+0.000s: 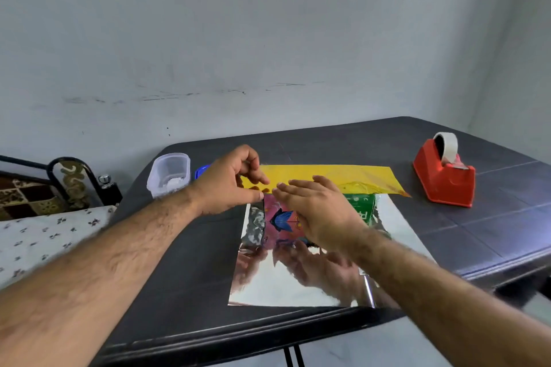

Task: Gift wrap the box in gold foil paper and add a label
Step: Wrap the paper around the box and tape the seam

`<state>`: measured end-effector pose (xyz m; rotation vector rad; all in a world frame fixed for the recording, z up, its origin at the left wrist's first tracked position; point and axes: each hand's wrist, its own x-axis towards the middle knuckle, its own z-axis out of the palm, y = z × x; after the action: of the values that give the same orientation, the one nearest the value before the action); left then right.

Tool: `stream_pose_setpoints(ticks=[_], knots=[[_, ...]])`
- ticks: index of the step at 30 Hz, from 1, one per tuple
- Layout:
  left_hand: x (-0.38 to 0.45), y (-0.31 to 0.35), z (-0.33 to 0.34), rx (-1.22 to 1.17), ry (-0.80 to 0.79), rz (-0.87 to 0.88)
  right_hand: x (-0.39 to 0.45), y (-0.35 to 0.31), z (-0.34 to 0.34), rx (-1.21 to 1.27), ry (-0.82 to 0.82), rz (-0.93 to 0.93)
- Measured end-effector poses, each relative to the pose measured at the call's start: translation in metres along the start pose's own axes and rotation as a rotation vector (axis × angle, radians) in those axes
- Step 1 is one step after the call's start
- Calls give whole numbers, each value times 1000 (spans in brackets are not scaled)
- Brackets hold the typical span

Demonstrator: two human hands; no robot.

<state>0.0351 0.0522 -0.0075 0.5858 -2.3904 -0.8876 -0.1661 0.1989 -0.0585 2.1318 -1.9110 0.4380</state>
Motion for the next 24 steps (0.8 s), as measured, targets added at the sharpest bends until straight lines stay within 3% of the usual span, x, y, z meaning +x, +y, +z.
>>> stream_pose_setpoints(ticks=[4, 7, 12, 14, 24], knots=[[-9, -6, 14, -23, 105, 8, -15, -33, 9, -115, -50, 87], [-11, -7, 20, 29, 185, 34, -21, -52, 12, -86, -69, 30], [-14, -8, 25, 73, 250, 42, -24, -38, 4, -77, 282, 222], [-16, -7, 25, 106, 278, 64, -25, -21, -5, -106, 322, 259], [-24, -17, 26, 148, 302, 169, -26, 28, -4, -72, 173, 97]])
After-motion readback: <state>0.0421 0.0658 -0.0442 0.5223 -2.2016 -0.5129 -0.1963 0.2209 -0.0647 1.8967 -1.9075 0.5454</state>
